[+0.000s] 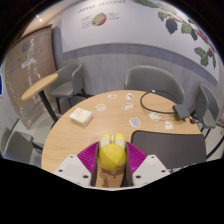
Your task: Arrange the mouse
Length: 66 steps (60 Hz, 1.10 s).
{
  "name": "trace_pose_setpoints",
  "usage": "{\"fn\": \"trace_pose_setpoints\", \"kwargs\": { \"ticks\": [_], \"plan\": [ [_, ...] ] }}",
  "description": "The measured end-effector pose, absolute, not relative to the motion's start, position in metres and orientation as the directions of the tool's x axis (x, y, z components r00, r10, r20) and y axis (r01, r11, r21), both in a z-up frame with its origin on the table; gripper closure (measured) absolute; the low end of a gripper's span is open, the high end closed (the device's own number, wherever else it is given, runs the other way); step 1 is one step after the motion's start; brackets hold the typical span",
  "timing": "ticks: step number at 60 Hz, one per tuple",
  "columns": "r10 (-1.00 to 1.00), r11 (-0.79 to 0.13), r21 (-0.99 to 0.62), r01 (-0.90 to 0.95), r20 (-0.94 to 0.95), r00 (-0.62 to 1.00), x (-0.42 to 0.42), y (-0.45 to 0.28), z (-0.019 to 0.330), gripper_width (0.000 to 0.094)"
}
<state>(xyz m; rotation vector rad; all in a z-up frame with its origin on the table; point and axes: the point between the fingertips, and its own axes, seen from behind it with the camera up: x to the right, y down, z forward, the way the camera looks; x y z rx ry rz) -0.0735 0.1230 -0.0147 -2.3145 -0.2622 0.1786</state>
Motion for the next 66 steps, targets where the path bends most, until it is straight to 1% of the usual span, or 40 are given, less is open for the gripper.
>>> {"fn": "trace_pose_setpoints", "kwargs": {
  "ticks": [5,8,10,13,16,20,22,24,29,30,31,38,39,42,47,48,50,52,53,55,57,59,66],
  "plan": [
    [0.287,-0.640,-0.760,0.110,-0.103,0.952,-0.087,0.117,0.004,0.0559],
    [0.296,-0.594,-0.798,0.100,-0.101,0.950,-0.083,0.117,0.029,0.0563],
    [0.303,-0.544,-0.833,0.099,-0.086,0.949,-0.075,0.117,0.052,0.0563],
    [0.283,-0.485,-0.871,0.082,-0.067,0.957,-0.056,0.117,0.087,0.0566],
    [0.235,-0.440,-0.897,0.053,-0.057,0.970,-0.026,0.114,0.113,0.0566],
    [0.179,-0.419,-0.906,0.053,-0.025,0.984,0.018,0.106,0.123,0.0567],
    [0.152,-0.426,-0.904,0.047,-0.020,0.988,0.037,0.106,0.123,0.0567],
    [0.125,-0.447,-0.893,0.048,-0.009,0.992,0.055,0.103,0.112,0.0567],
    [0.065,-0.534,-0.844,0.045,0.013,0.998,0.094,0.090,0.062,0.0569],
    [0.061,-0.547,-0.836,0.045,0.014,0.998,0.102,0.082,0.045,0.0568],
    [0.056,-0.569,-0.822,0.041,0.011,0.998,0.104,0.088,0.044,0.0567],
    [0.044,-0.669,-0.743,0.018,-0.015,0.999,0.118,0.075,-0.004,0.0565],
    [0.040,-0.683,-0.731,0.013,-0.020,0.999,0.119,0.071,-0.012,0.0556],
    [0.034,-0.670,-0.742,-0.019,-0.056,0.998,0.120,0.072,-0.009,0.0503],
    [0.029,-0.697,-0.714,-0.060,-0.111,0.993,0.124,0.066,-0.009,0.0414],
    [0.037,-0.695,-0.716,-0.058,-0.116,0.993,0.125,0.065,-0.006,0.0378],
    [0.052,-0.681,-0.731,-0.047,-0.112,0.992,0.127,0.064,0.004,0.0277],
    [0.063,-0.650,-0.759,-0.036,-0.102,0.993,0.131,0.059,0.014,0.0177],
    [0.067,-0.633,-0.774,-0.031,-0.095,0.993,0.134,0.058,0.020,0.0137],
    [0.074,-0.596,-0.803,-0.022,-0.082,0.994,0.139,0.054,0.034,0.0088],
    [0.086,-0.564,-0.826,-0.014,-0.076,0.993,0.142,0.051,0.055,0.0069],
    [0.099,-0.515,-0.857,-0.015,-0.078,0.992,0.143,0.043,0.068,0.0070],
    [0.156,-0.325,-0.944,-0.065,-0.122,0.980,0.147,0.016,0.142,0.0070]
  ]
}}
